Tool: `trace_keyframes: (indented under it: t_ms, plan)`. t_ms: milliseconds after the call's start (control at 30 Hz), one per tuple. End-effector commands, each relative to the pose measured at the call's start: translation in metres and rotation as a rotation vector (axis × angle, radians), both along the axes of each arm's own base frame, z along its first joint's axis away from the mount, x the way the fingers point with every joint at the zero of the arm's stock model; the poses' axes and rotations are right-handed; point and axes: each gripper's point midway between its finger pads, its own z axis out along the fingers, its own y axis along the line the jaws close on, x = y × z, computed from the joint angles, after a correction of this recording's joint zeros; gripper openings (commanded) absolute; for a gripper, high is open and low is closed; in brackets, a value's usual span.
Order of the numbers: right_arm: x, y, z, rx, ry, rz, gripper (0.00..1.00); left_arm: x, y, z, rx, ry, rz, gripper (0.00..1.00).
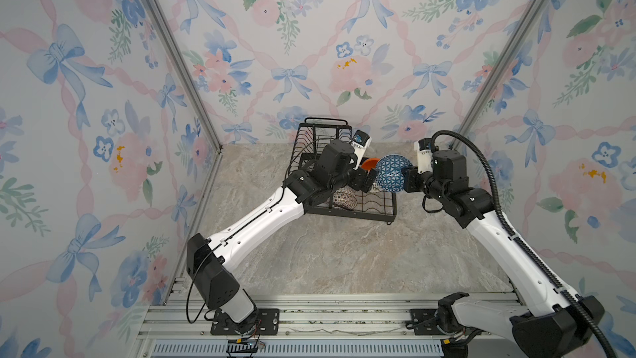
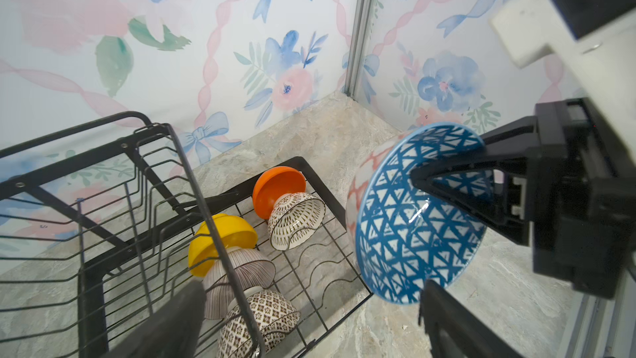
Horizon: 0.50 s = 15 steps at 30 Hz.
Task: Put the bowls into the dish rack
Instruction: 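Grasp the blue bowl's rim with the right gripper while the left holds it, then open the left gripper and withdraw it while the right lowers the bowl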
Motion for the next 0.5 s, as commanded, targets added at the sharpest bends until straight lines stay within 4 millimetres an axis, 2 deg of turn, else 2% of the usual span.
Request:
trace_keyframes:
  t_ms: [0, 300, 467]
  plan:
    - [0.017, -0.01, 0.005, -0.1, -0.109, -0.019, 0.0, -0.016, 0.023, 0.007, -0.039, 0.003, 0.005, 0.98]
    - [0.052, -0.01, -0.049, -0.443, -0.208, -0.016, 0.0, -0.04, 0.097, -0.042, -0.091, 0.127, 0.138, 0.98]
    - [0.068, -0.005, -0.076, -0.564, -0.23, -0.01, 0.0, -0.05, 0.119, -0.065, -0.124, 0.191, 0.162, 0.98]
